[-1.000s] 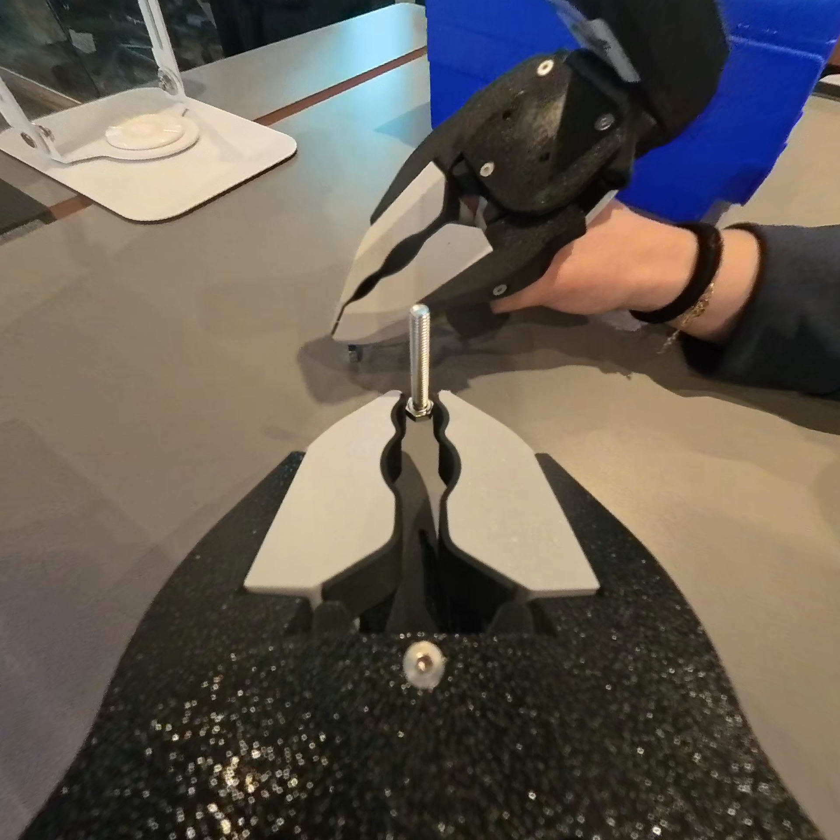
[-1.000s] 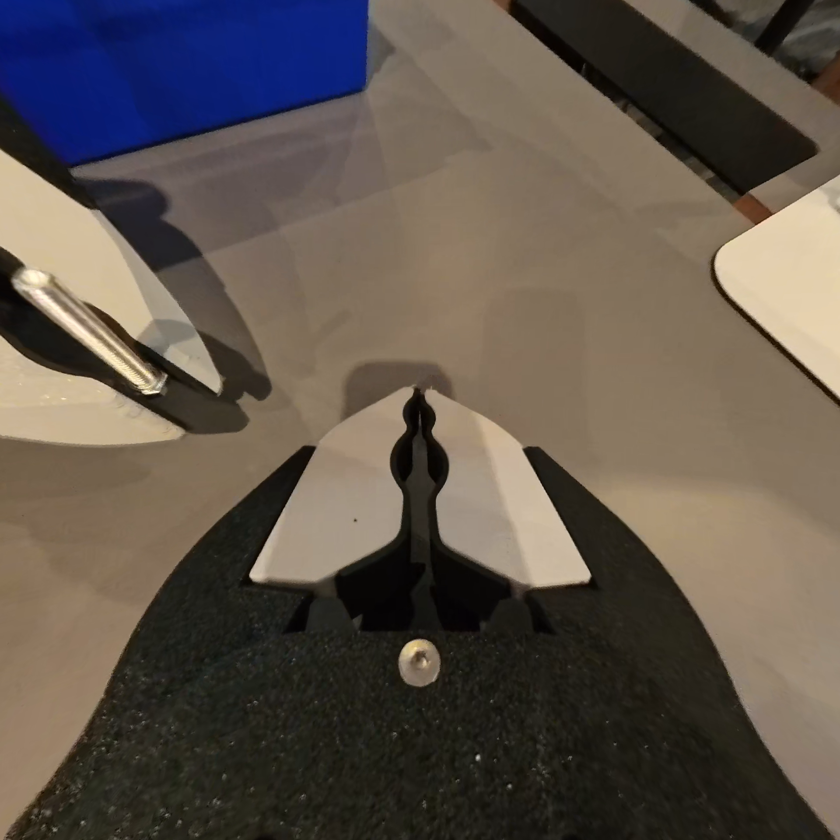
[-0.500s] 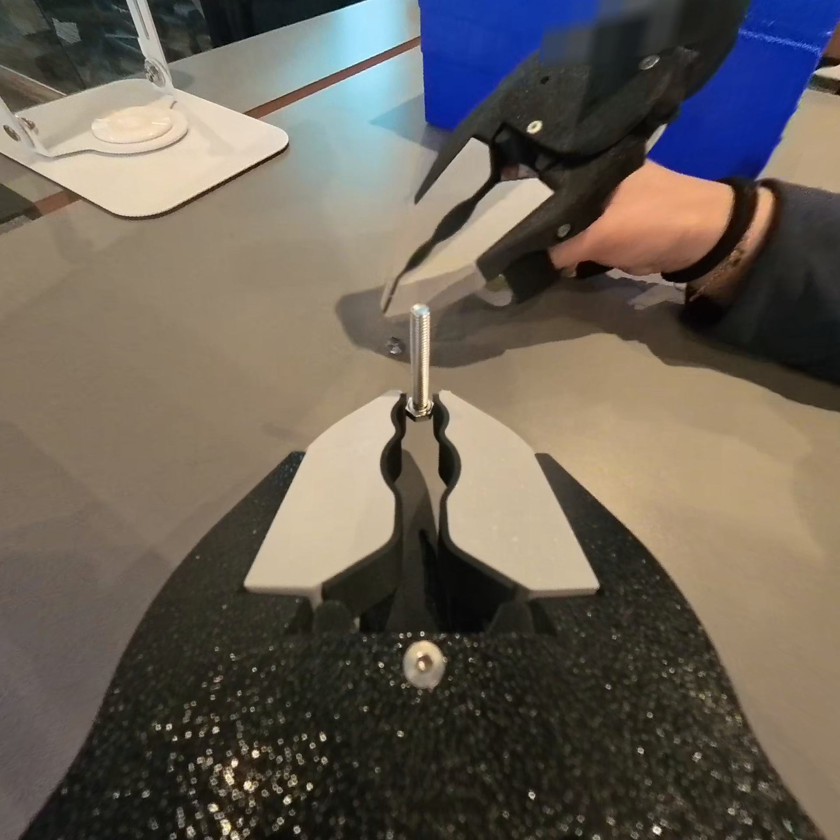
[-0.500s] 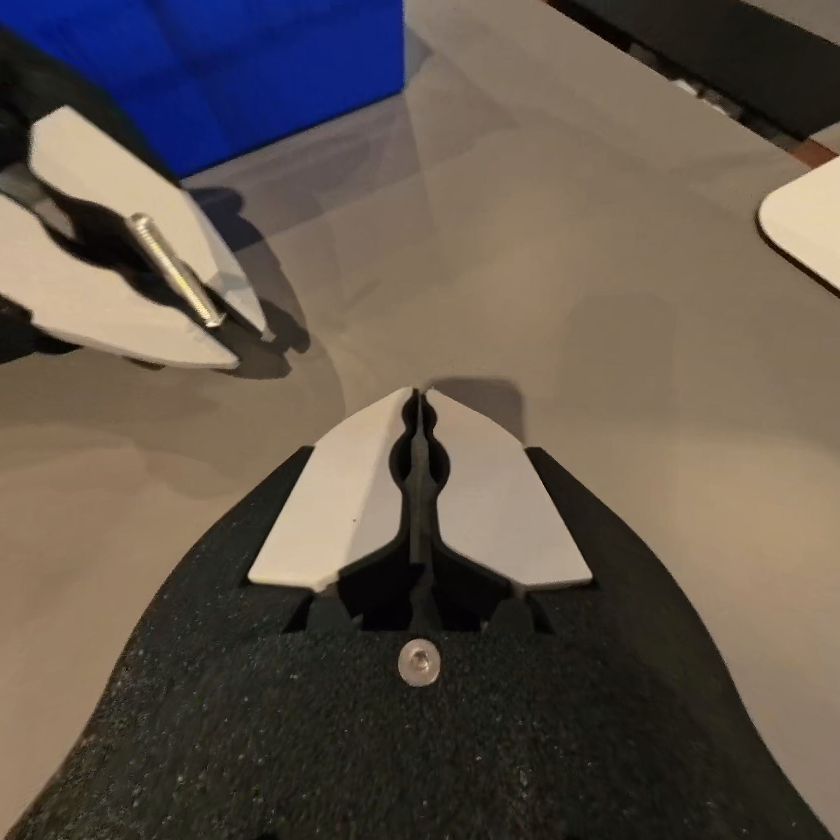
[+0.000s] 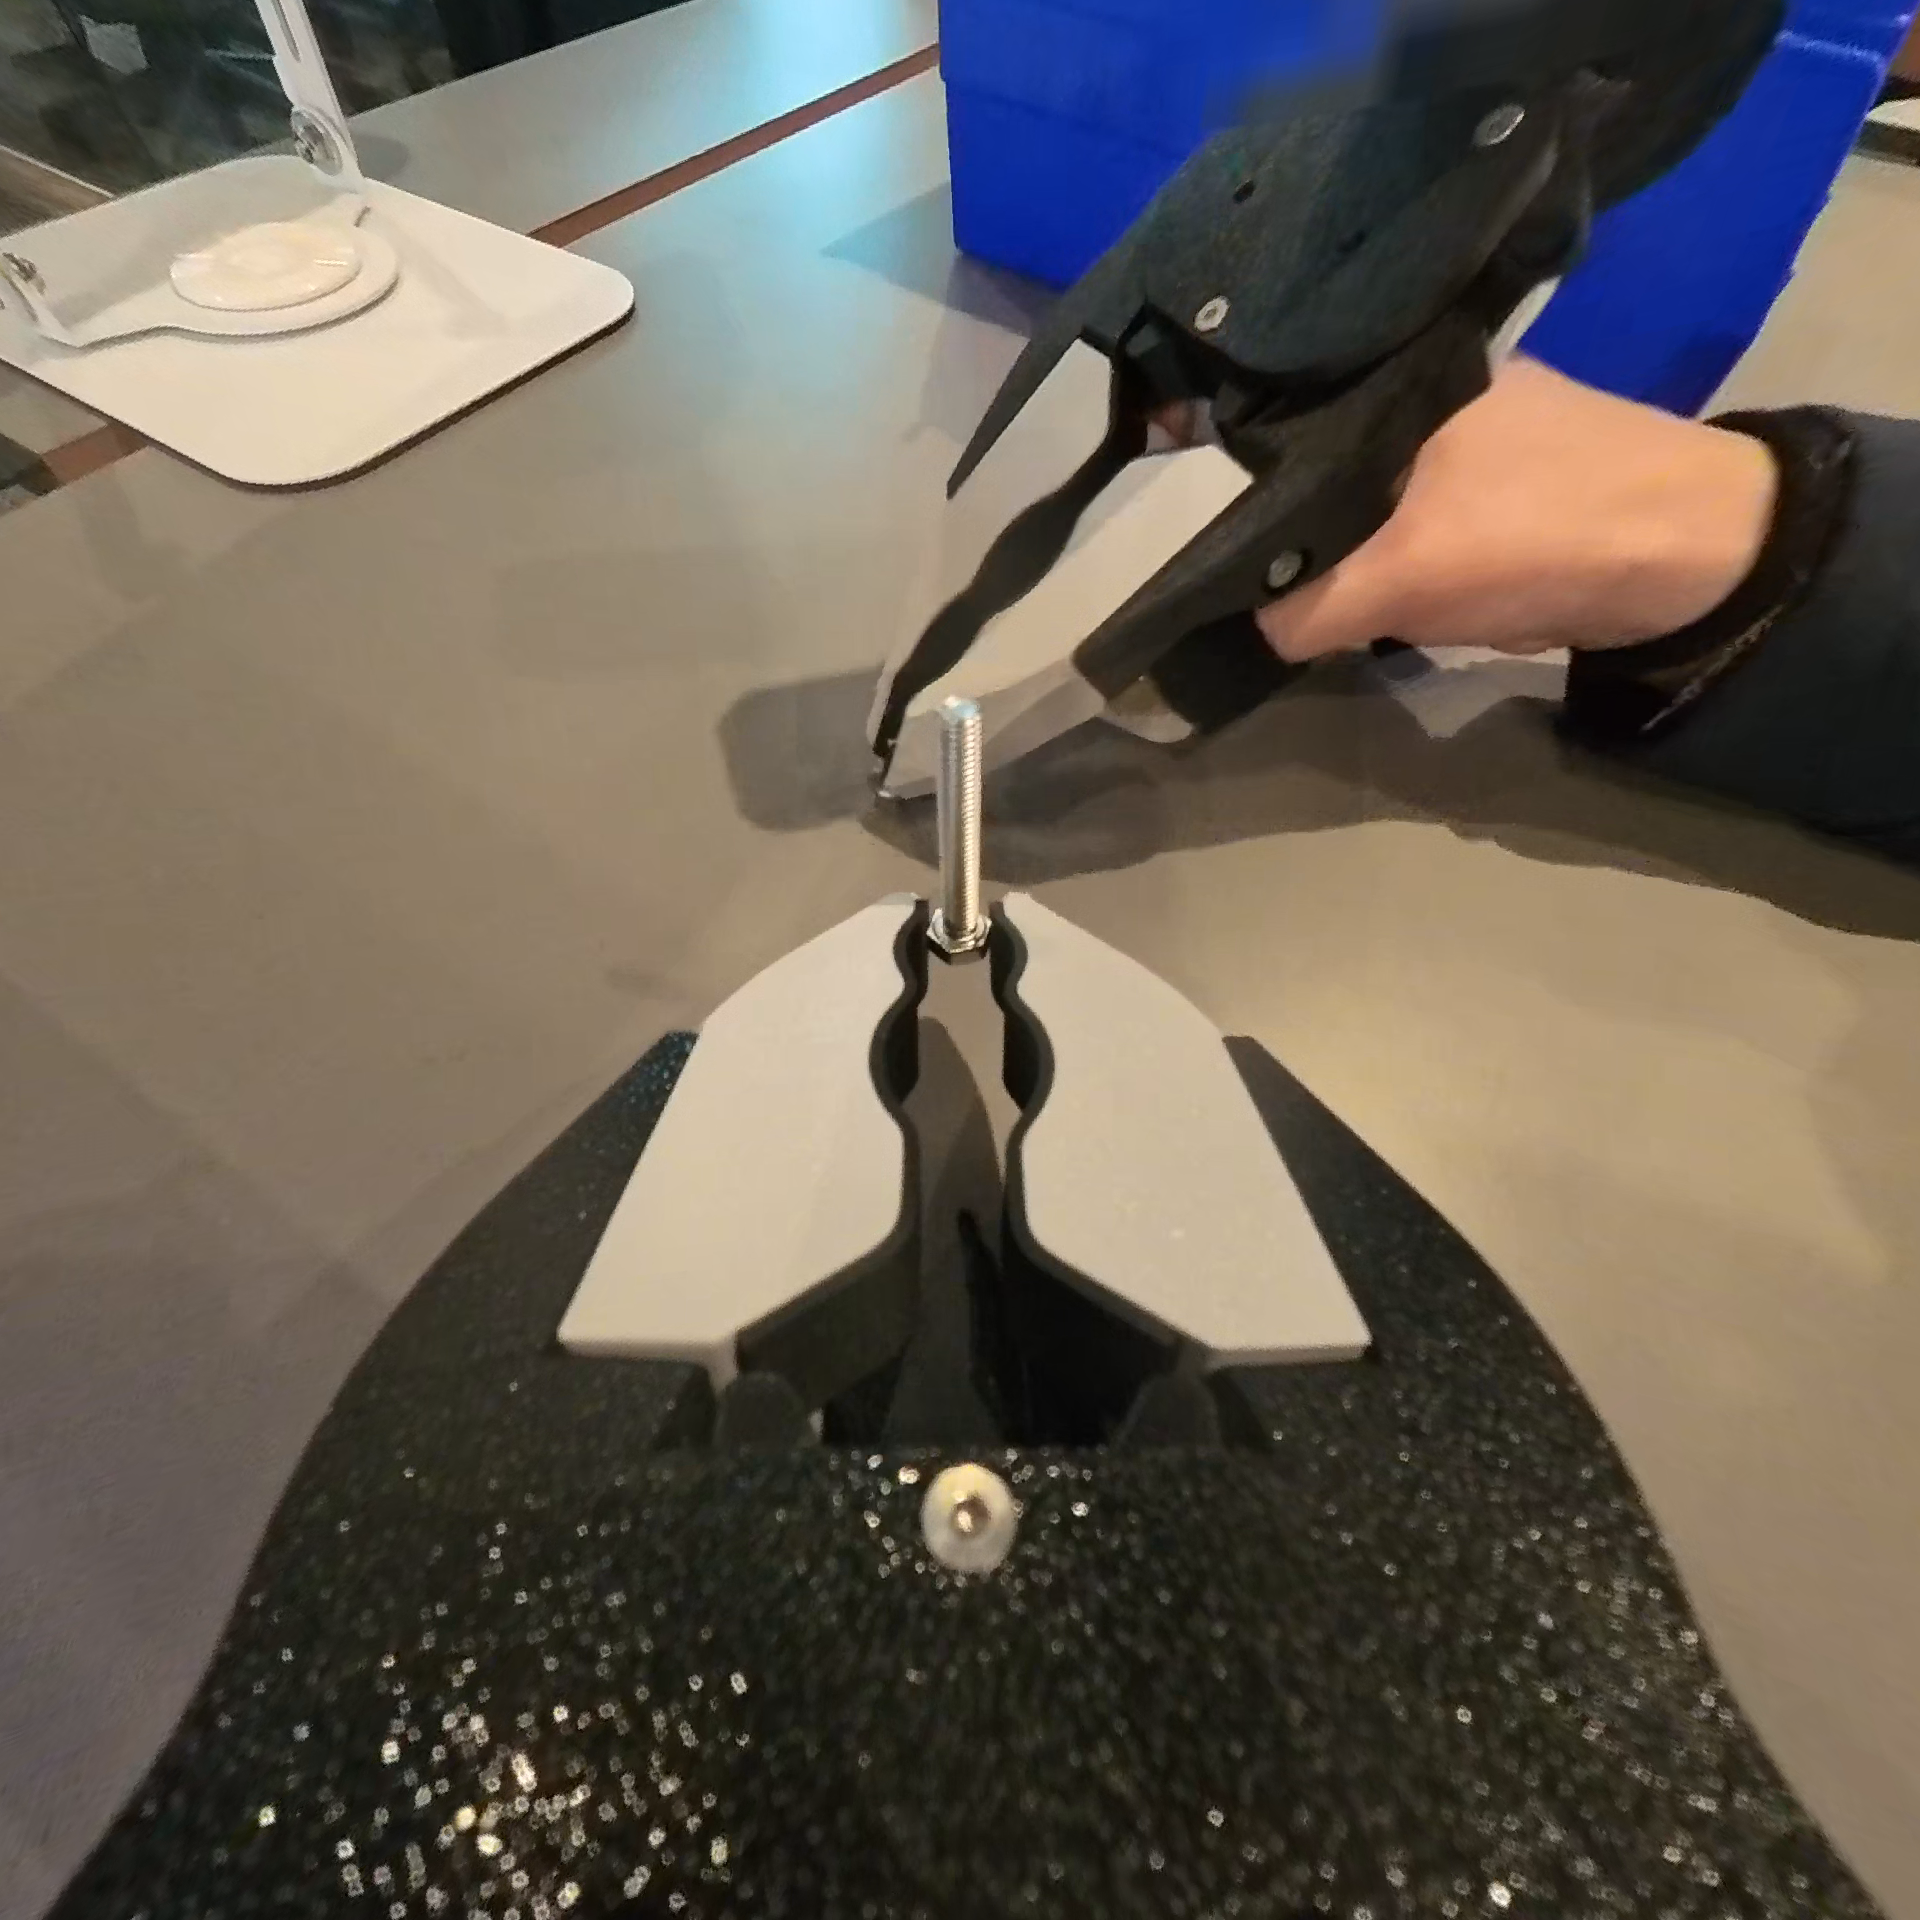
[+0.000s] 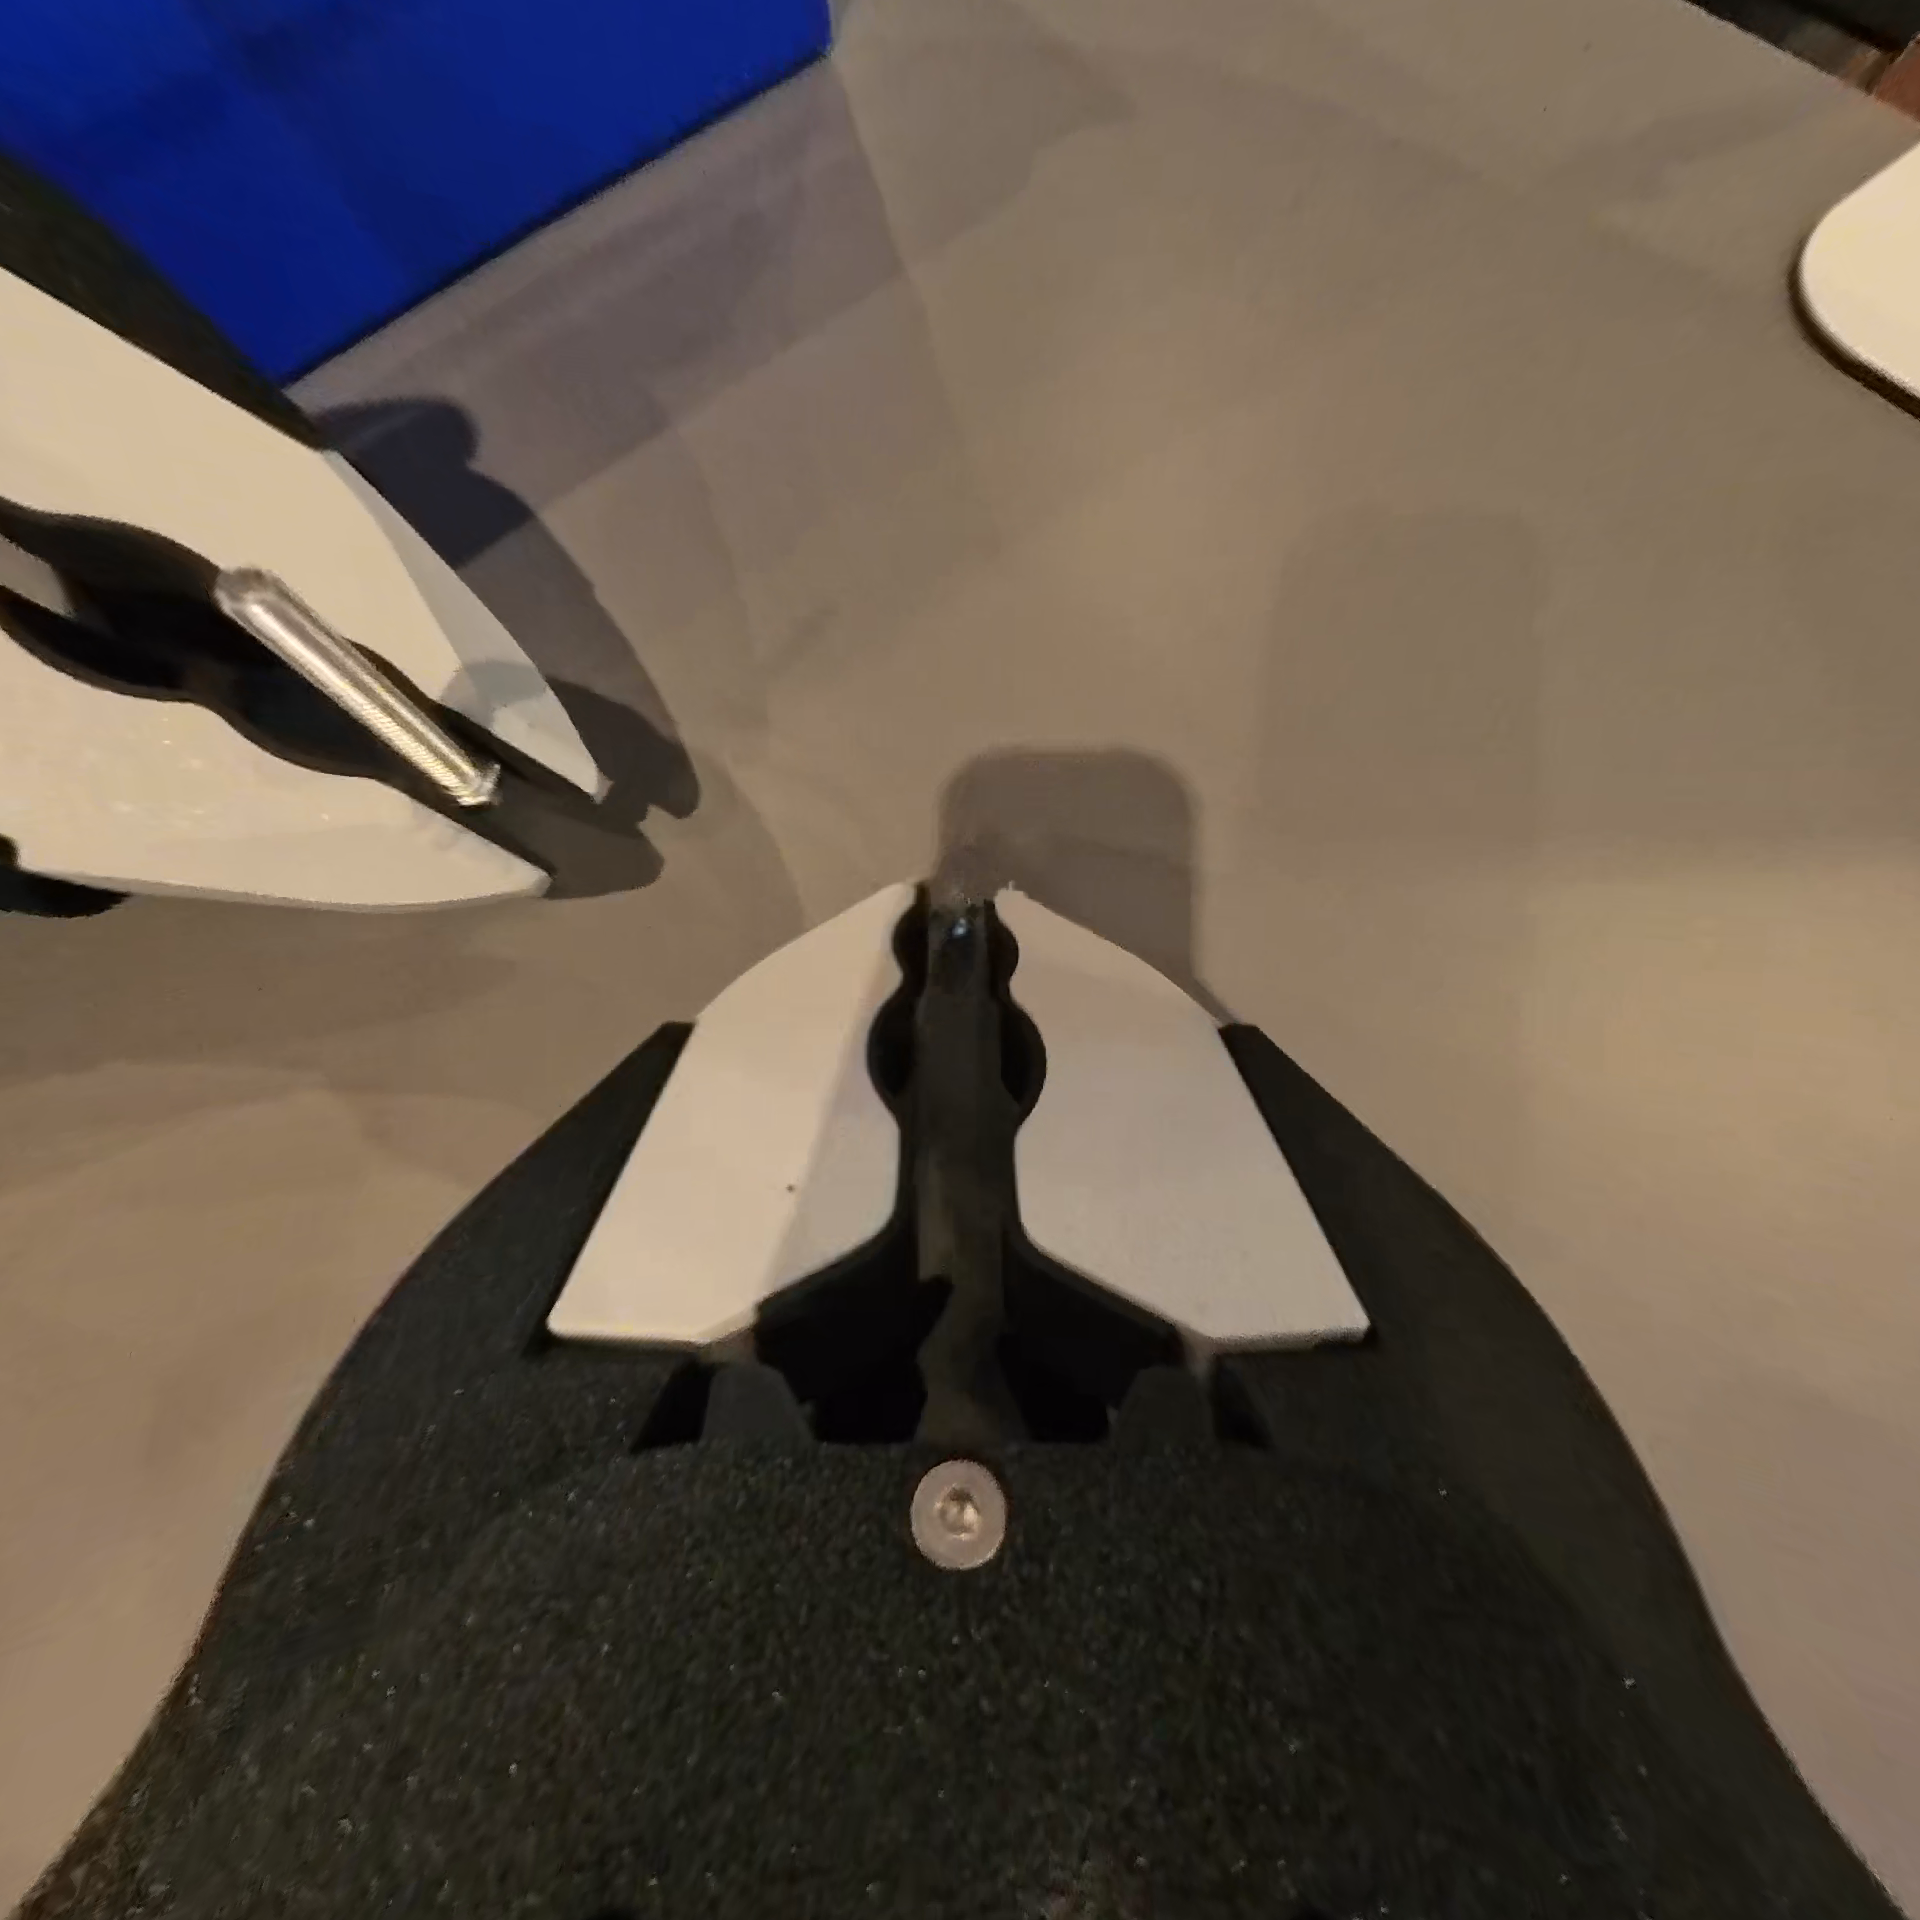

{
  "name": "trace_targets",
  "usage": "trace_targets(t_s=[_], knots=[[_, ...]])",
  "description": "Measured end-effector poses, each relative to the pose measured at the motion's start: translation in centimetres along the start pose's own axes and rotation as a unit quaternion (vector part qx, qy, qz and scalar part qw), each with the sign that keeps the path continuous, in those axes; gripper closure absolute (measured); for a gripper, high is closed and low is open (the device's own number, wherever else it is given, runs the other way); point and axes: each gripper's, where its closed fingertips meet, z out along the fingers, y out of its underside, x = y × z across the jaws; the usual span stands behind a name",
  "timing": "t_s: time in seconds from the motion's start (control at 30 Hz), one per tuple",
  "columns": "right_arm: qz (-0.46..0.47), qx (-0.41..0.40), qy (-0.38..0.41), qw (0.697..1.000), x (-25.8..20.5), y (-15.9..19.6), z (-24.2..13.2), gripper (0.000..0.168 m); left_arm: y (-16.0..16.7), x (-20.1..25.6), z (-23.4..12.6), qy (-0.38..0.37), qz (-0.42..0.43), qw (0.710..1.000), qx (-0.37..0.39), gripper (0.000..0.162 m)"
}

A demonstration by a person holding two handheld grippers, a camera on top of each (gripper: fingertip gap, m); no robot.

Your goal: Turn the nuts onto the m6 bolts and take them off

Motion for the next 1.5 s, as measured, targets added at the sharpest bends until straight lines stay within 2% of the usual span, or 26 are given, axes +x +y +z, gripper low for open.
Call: trace_targets(t_s=[0.03, 0.17, 0.27, 0.37, 0.5, 0.7, 0.9, 1.03, 1.23, 1.3, 1.37, 1.5], knots=[[-0.011, -0.009, 0.01, 1.0, 0.1, 0.2, 0.1, 0.163, 0.0, 0.0, 0.0, 0.0, 0.001, 1.0, -0.001, 0.152], [-0.115, -0.032, 0.052, 0.992, 0.4, 0.2, -0.2, 0.164, 0.0, 0.1, 0.0, 0.0, 0.003, 1.0, -0.002, 0.152], [-0.243, -0.053, 0.112, 0.962, 1.2, 0.1, -1.2, 0.164, 0.0, 0.1, 0.0, 0.001, 0.003, 1.0, -0.002, 0.152], [-0.349, -0.077, 0.125, 0.925, 0.8, 0.7, -1.6, 0.164, 0.1, 0.1, 0.0, 0.002, 0.003, 1.0, -0.003, 0.152], [-0.402, -0.099, 0.109, 0.904, 0.0, 1.5, -1.4, 0.163, 0.1, 0.2, 0.1, 0.002, 0.006, 1.0, -0.006, 0.152], [-0.36, -0.074, 0.057, 0.928, -0.9, 1.6, -1.6, 0.15, 0.1, 0.2, 0.0, 0.004, 0.005, 1.0, -0.005, 0.152], [-0.208, -0.011, -0.051, 0.977, -1.4, 1.2, -2.7, 0.15, 0.1, 0.3, 0.0, 0.006, 0.006, 1.0, -0.006, 0.152], [-0.154, -0.001, -0.092, 0.984, -1.6, 1.7, -2.4, 0.147, 0.2, 0.3, 0.0, 0.007, 0.006, 1.0, -0.006, 0.152], [-0.125, -0.022, -0.086, 0.988, -1.0, 2.3, -1.4, 0.145, 0.0, 0.4, -0.1, 0.01, 0.002, 1.0, 0.001, 0.152], [-0.114, -0.018, -0.094, 0.989, -1.2, 2.2, -1.3, 0.147, -0.2, 0.5, -0.2, 0.017, -0.001, 1.0, 0.008, 0.152], [-0.113, -0.016, -0.093, 0.989, -1.1, 2.1, -1.2, 0.157, -0.4, 0.7, -0.2, 0.025, -0.005, 1.0, 0.015, 0.152], [-0.114, -0.015, -0.087, 0.989, -0.8, 2.0, -1.3, 0.158, -1.0, 1.1, -0.4, 0.036, -0.006, 0.999, 0.037, 0.152]])
